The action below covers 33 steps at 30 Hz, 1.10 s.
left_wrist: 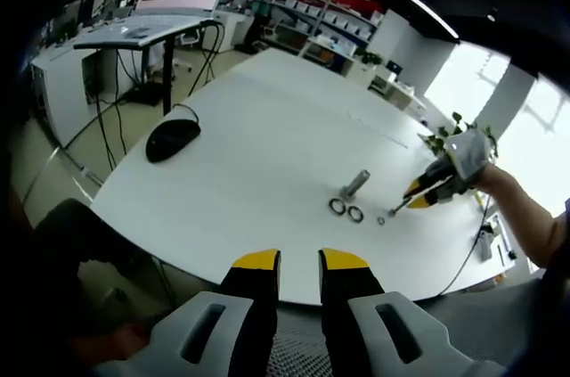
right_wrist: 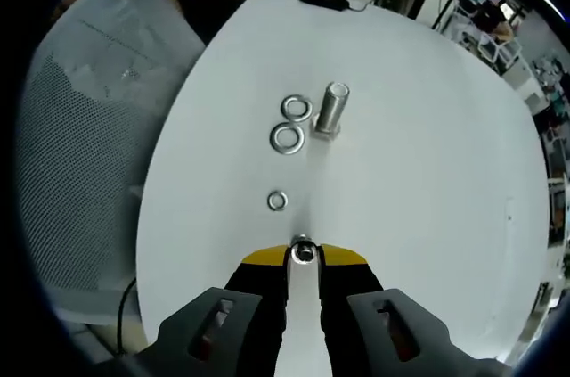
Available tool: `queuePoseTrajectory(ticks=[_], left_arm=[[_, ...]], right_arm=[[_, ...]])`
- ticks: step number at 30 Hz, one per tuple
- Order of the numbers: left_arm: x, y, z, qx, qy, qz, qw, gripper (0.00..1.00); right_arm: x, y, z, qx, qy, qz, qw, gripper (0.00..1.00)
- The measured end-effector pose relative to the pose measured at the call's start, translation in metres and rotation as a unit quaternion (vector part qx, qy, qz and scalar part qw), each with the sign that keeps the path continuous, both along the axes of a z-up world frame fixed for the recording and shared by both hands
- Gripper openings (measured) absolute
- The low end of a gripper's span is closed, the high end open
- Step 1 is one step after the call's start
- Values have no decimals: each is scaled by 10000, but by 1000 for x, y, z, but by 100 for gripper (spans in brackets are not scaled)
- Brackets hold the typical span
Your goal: Place the washer onto the threaded stud by aligning its center hole with the stud, sliding it down to the base, and recovering from edge contact or off-axis alignment until the washer reaches the visible bottom stop.
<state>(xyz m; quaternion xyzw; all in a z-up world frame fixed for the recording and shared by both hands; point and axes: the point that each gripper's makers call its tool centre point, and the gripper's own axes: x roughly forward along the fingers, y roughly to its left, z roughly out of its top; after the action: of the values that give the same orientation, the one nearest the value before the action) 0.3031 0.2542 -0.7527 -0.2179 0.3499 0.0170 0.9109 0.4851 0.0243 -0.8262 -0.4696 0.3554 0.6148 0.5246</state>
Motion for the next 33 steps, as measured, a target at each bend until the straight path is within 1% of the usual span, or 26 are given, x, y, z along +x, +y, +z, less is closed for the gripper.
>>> queuePoseTrajectory(ticks=[6, 11, 15, 19, 22, 25, 27, 28, 32, 33], left_arm=[[0, 0, 0, -12, -3, 18, 10000, 15], [0, 0, -2, 7, 50, -28, 10000, 15], [-1, 1, -2, 1, 48, 1, 10000, 15], [-1, 1, -2, 6, 62, 7, 10000, 14], [-1, 1, -2, 6, 62, 7, 10000, 14], [-1, 1, -2, 4, 61, 16, 10000, 14], [-1, 1, -2, 5, 64, 12, 10000, 14], [-1, 1, -2, 7, 66, 10, 10000, 14], [-1, 1, -2, 8, 60, 13, 10000, 14], [-1, 1, -2, 7, 58, 15, 10000, 14]], right_arm=[[-1, 0, -10, -46, 83, -11, 10000, 13], [-3, -2, -22, -182, 179, 35, 9997, 13], [-3, -4, -26, -243, 214, 48, 9995, 13], [-4, -4, -28, -216, 222, -6, 9995, 14], [1, -3, -27, -117, 216, -238, 9994, 14], [3, -4, -26, -99, 194, -276, 9994, 20], [3, -3, -19, 52, 173, -334, 9993, 20], [1, -2, -15, 148, 218, -410, 9988, 21], [-2, -6, -2, 263, 182, -477, 9983, 23], [-4, -5, 2, 344, 198, -511, 9979, 23]])
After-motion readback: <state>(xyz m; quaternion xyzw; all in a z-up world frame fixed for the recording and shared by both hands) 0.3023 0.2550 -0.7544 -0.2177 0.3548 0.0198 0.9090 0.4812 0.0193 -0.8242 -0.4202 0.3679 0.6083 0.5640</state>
